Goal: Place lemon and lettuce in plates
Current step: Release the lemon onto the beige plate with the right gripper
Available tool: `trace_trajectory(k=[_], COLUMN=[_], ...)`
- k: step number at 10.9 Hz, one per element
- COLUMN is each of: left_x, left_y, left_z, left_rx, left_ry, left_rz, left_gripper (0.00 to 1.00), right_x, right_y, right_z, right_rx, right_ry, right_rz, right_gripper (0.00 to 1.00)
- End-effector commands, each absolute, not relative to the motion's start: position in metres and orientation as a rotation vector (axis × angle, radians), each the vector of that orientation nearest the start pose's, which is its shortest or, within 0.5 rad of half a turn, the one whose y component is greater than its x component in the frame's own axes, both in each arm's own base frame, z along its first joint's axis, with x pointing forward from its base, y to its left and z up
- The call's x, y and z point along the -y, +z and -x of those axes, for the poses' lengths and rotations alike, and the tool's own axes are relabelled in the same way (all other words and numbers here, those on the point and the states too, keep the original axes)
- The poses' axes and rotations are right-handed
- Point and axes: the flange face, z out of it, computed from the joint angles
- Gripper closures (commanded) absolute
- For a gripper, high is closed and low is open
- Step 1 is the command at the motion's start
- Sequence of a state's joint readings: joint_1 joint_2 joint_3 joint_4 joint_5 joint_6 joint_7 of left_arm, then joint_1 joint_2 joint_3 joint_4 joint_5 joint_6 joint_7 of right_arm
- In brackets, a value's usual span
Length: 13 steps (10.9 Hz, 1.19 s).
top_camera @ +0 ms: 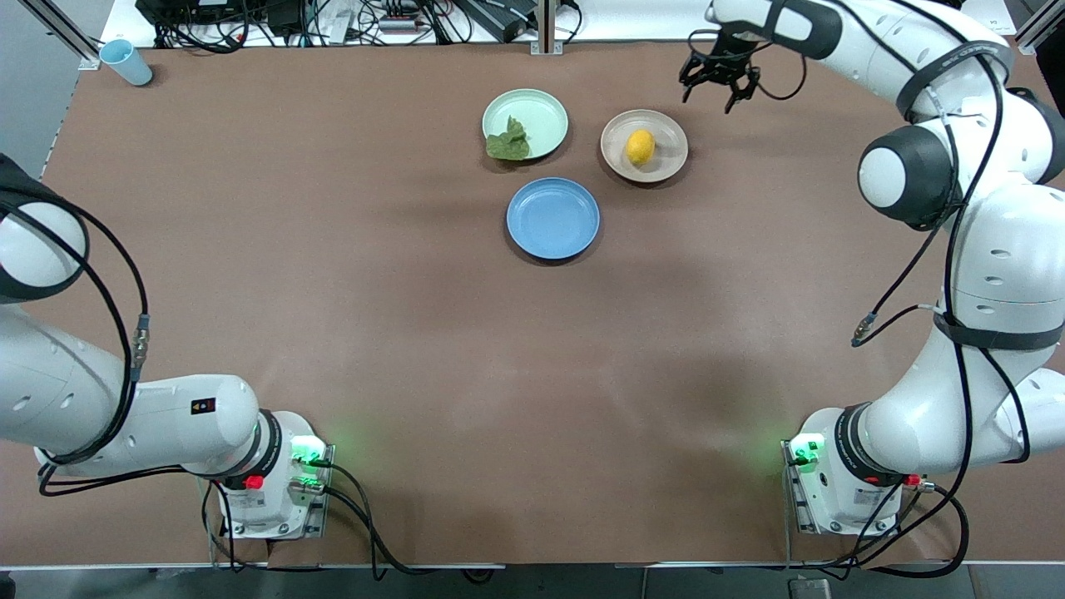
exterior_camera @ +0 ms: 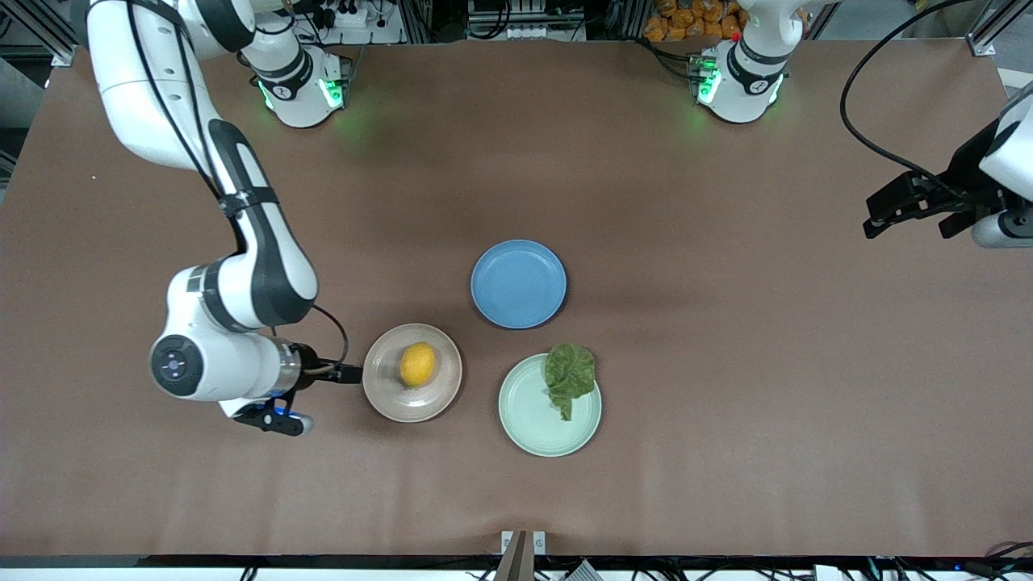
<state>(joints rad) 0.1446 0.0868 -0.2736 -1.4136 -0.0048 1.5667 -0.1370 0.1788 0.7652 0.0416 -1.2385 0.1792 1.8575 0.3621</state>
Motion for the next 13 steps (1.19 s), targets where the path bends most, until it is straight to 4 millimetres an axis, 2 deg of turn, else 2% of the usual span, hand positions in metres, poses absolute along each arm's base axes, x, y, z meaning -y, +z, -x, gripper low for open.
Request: trace_trajectory(k=[1, 2, 4, 6, 7, 8, 9, 11, 12, 13], left_x=[0.075, 0.073, 0.059, 0.052, 0.044, 0.027, 0.025, 0.026, 0.038, 0.041], left_y=[0.671, 0.67, 0.655, 0.651, 0.652, 0.653, 0.658, 0.668, 0.679, 0.685], left_z=[-0.554, -0.553, -0.558, -0.562, -0.564, -0.565, -0.561, -0.55, -0.541, -0.533], left_rx=[-0.015, -0.017, 0.03, 0.047, 0.055, 0.083, 0.053, 0.047, 0.044, 0.077], left_ry=[-0.127, -0.106, -0.042, -0.033, -0.047, -0.057, -0.065, -0.06, -0.068, -0.063], left_rz=[3.188, 3.182, 3.178, 3.176, 3.172, 3.157, 3.164, 3.16, 3.154, 3.152], left_gripper=[0.0, 0.0, 0.0, 0.0, 0.0, 0.0, 0.0, 0.0, 0.0, 0.0], right_x=[-0.118, -0.102, -0.063, -0.036, -0.025, -0.015, -0.014, 0.001, 0.009, 0.018], right_y=[0.33, 0.34, 0.365, 0.38, 0.384, 0.391, 0.403, 0.414, 0.431, 0.45], right_z=[-0.717, -0.718, -0.719, -0.713, -0.71, -0.707, -0.706, -0.705, -0.701, -0.695], right_rx=[-0.288, -0.255, -0.168, -0.132, -0.129, -0.12, -0.1, -0.102, -0.119, -0.129], right_ry=[0.333, 0.324, 0.277, 0.309, 0.322, 0.325, 0.301, 0.279, 0.249, 0.214], right_rz=[2.93, 2.93, 2.924, 2.915, 2.913, 2.909, 2.944, 3.0, 3.007, 3.015], right_gripper=[0.0, 0.0, 0.0, 0.0, 0.0, 0.0, 0.0, 0.0, 0.0, 0.0])
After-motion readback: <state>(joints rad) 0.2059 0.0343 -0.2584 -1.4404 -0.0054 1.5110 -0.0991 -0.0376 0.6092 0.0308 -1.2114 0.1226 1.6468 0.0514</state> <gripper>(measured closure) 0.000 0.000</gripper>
